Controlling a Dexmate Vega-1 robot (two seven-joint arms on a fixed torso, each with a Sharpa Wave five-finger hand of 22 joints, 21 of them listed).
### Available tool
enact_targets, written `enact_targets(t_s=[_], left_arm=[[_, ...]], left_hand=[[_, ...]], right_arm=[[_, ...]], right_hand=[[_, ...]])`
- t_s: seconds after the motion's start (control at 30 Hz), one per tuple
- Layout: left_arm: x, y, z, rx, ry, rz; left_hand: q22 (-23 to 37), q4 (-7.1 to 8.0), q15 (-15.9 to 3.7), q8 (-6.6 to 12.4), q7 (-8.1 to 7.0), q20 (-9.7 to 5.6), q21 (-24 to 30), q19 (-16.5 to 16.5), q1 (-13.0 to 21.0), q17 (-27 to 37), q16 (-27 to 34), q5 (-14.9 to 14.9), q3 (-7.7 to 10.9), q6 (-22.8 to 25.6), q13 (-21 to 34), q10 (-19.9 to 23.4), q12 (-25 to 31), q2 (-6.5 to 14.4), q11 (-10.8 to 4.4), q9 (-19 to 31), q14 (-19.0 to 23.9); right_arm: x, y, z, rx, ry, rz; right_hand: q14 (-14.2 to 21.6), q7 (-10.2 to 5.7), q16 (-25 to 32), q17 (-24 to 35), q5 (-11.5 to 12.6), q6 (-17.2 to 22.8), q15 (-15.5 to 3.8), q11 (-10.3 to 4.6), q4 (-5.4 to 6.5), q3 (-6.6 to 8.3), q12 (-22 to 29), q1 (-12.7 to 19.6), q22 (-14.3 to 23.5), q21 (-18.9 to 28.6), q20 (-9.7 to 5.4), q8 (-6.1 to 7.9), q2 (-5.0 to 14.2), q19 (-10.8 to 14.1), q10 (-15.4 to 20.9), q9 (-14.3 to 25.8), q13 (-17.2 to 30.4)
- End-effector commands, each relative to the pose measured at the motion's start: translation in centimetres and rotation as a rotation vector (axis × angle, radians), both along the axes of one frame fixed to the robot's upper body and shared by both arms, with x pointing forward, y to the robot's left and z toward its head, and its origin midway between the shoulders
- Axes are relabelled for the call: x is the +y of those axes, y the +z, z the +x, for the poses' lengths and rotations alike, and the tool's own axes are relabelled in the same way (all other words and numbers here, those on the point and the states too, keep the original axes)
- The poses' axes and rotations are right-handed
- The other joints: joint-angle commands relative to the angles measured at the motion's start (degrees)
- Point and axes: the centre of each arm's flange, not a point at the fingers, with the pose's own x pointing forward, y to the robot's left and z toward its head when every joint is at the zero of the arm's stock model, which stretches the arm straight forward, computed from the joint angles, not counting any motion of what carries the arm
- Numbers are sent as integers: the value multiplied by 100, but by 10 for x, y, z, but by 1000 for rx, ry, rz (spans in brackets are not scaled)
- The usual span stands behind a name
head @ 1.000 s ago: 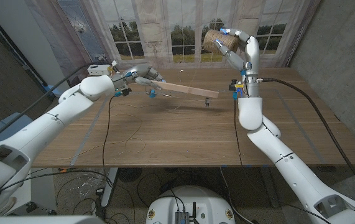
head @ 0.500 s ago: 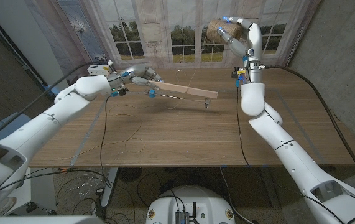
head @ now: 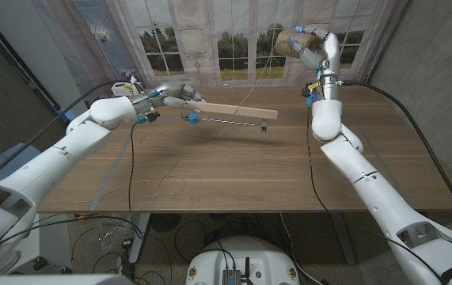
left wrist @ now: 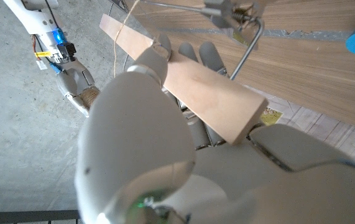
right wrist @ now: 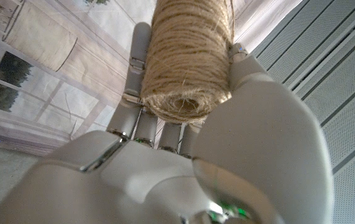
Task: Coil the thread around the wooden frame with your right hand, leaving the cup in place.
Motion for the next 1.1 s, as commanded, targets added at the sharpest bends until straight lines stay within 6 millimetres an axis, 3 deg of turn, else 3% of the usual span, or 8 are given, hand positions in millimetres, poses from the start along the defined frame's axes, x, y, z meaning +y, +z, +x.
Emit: enact_targets(t_s=[0.03, 0.4, 1.1], left_arm=[[5, 1, 2, 26, -112, -78], [5, 7, -1, 22, -145, -95], [6, 13, -9, -11, -119, -142]], left_hand=[[11, 110, -687, 36, 124, -426, 42, -30, 479, 8, 0, 32, 178, 162, 32, 65, -35, 502, 18, 13, 448], [11, 113, -689, 22, 122, -424, 67, -49, 471, 23, -11, 32, 192, 164, 59, 75, -58, 497, 13, 22, 454], [11, 115, -695, 3, 116, -435, 117, -81, 454, 43, -32, 34, 217, 175, 93, 89, -114, 489, 17, 42, 474]], right_arm=[[-25, -19, 23, 134, -67, 75], [-36, -53, 42, 240, -91, 122], [-34, -146, 72, 414, -35, 210]], right_hand=[[1425, 3, -37, 16, 16, 49, -2145, 13, 26, 27, -21, 1505, 6, 73, -856, -18, 1460, -349, 25, 23, 37], [1435, 7, -55, 27, 14, 65, -2143, 18, 27, 30, -34, 1514, -15, 129, -855, -37, 1459, -380, 35, 27, 47], [1451, 19, -86, 43, 11, 82, -2140, 50, 32, 35, -54, 1525, -52, 221, -850, -70, 1462, -422, 55, 32, 60]])
